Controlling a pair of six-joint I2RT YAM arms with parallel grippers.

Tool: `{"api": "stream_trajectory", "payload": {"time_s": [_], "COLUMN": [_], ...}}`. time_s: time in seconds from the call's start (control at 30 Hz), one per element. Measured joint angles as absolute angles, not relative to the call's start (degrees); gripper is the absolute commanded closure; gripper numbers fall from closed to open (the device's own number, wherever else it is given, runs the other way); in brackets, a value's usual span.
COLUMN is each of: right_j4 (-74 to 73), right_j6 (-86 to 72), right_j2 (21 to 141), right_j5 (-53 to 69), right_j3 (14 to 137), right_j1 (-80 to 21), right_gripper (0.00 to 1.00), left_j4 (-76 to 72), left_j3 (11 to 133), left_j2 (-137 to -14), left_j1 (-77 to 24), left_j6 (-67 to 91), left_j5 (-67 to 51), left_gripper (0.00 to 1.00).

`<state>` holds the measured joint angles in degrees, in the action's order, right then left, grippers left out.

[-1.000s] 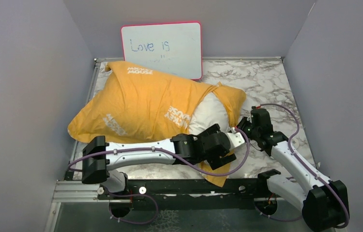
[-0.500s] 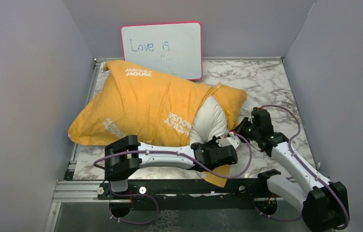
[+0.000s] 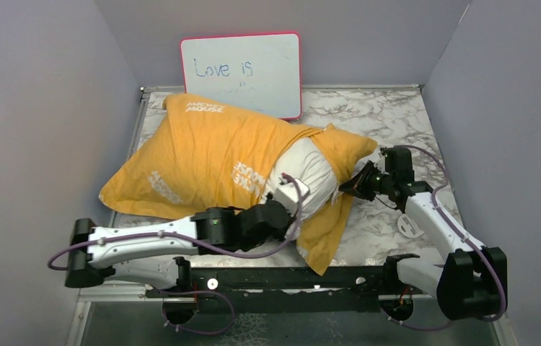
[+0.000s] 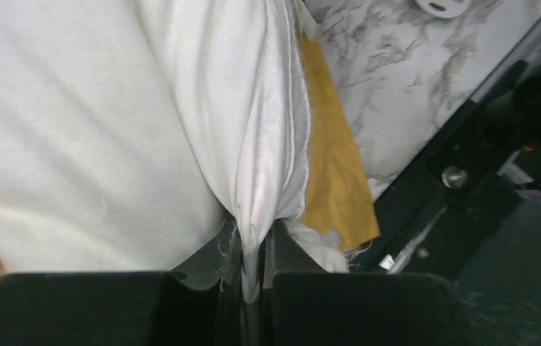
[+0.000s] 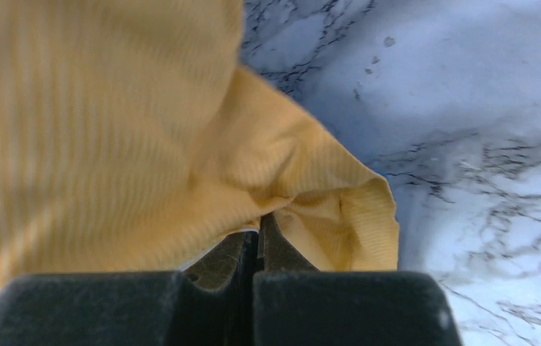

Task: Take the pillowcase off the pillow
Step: Remove the pillow from the pillowcase.

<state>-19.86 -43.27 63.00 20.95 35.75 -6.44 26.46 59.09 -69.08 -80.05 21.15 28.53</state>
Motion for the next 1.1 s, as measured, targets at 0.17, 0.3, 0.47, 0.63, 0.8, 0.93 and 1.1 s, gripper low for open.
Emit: {"api": "stream_trajectory", "payload": {"time_s": [0.17,0.3,0.47,0.63,0.8,0.93,1.1], "right_j4": [-19.07,-18.94,-19.4,-19.92,-20.88,-22.68,-22.98], "right_j6": [-41.3,-37.82,-33.04,-28.75,-25.3,-23.66,-23.94], "right_j2": [69.06,67.59,59.35,54.7,55.37,59.44,62.08], "right_j5": [32.21,36.69,34.76,34.06,33.71,33.8,33.45], "right_j3": [38.37,38.52,39.68,44.14,46.35,46.87,46.94], "right_j1": [-4.51,-3.95,-1.21,-0.27,-0.32,-0.32,-0.32], "right_gripper": [0.94,0.76,0.55,0.41,0.38,0.57,0.88], "left_j4": [26.68,26.65,26.3,25.96,25.82,25.87,25.91], "left_j3": [51.96,48.77,49.47,50.57,51.27,51.24,51.18], "left_j2": [-53.69,-50.72,-55.72,-62.15,-62.26,-61.36,-60.51], "left_j1": [-80.01,-80.09,-80.53,-80.9,-80.99,-81.01,-81.01], "left_j6": [26.17,29.19,29.98,28.97,27.9,27.88,27.88], "left_j5": [23.05,20.99,19.86,19.38,19.38,19.38,19.38], "left_gripper": [1.0,1.0,1.0,1.0,1.0,1.0,1.0]}}
